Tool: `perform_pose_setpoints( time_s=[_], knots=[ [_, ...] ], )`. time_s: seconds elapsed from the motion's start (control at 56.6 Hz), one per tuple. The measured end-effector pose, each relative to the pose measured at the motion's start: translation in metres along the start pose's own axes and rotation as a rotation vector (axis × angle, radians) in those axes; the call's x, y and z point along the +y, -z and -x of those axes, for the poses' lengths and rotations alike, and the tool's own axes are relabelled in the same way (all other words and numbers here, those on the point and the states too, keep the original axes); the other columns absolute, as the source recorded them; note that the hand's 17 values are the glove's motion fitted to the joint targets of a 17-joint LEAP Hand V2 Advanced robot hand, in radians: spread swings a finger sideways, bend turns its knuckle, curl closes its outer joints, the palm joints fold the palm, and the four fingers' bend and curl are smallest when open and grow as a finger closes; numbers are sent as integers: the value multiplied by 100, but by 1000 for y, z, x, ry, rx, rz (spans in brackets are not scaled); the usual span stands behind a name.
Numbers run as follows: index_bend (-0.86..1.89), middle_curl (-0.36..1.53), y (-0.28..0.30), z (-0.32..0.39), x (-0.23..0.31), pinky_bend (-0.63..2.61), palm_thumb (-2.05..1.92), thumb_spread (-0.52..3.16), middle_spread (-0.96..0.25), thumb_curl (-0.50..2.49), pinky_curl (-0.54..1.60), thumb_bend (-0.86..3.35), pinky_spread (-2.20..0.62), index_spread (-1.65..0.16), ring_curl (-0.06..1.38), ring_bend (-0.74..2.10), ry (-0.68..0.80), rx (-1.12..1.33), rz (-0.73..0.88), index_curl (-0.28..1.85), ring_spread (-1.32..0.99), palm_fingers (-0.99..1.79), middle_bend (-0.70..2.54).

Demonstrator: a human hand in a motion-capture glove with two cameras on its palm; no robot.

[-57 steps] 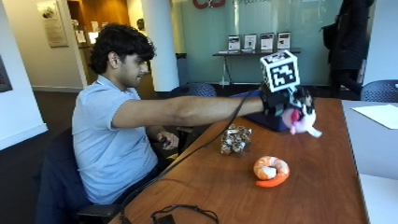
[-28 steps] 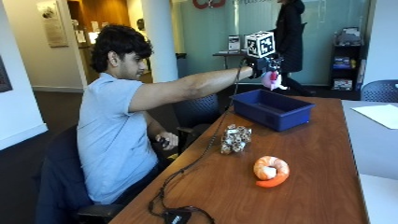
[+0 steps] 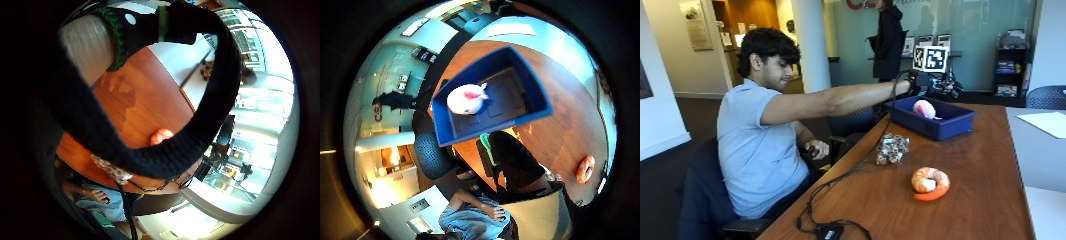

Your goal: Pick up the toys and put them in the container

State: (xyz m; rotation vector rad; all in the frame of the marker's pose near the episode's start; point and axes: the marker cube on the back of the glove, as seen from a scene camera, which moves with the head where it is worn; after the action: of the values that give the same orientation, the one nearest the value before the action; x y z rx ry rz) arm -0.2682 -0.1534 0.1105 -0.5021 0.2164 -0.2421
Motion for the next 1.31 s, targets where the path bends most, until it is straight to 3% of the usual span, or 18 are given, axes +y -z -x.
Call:
perform_pose_setpoints(
  time_s=[0.194, 0.353, 0.76, 0.866, 0.99, 1.149, 1.308],
  knots=[
    [16, 25, -34, -111, 62, 96, -3, 136, 0, 26, 35, -3, 8, -33, 25, 18, -205, 18, 90, 28, -1, -16, 12],
    [16, 23, -97, -181, 106, 95, -1, 137, 0, 27, 34, -1, 9, -33, 25, 18, -291, -36, 170, 28, -1, -15, 12],
    [16, 20, -211, -217, 117, 104, 14, 149, 0, 31, 36, 5, 9, -35, 22, 15, -336, -127, 349, 29, 0, -16, 11],
    [15, 19, -211, -214, 112, 114, 27, 159, 1, 33, 38, 14, 3, -35, 25, 29, -323, -125, 244, 28, 1, 0, 12],
    [17, 20, -206, -213, 108, 115, 48, 162, 1, 39, 36, 27, -14, -35, 34, 69, -305, -136, 159, 26, -4, 53, 18],
    [11, 25, -189, -208, 104, 119, 67, 156, 0, 47, 40, 37, -28, -33, 45, 96, -312, -167, 25, 24, -13, 78, 25],
    [13, 30, -141, -177, 87, 120, 74, 151, -1, 52, 43, 38, -34, -32, 49, 102, -284, -194, -58, 22, -17, 77, 29]
  ],
)
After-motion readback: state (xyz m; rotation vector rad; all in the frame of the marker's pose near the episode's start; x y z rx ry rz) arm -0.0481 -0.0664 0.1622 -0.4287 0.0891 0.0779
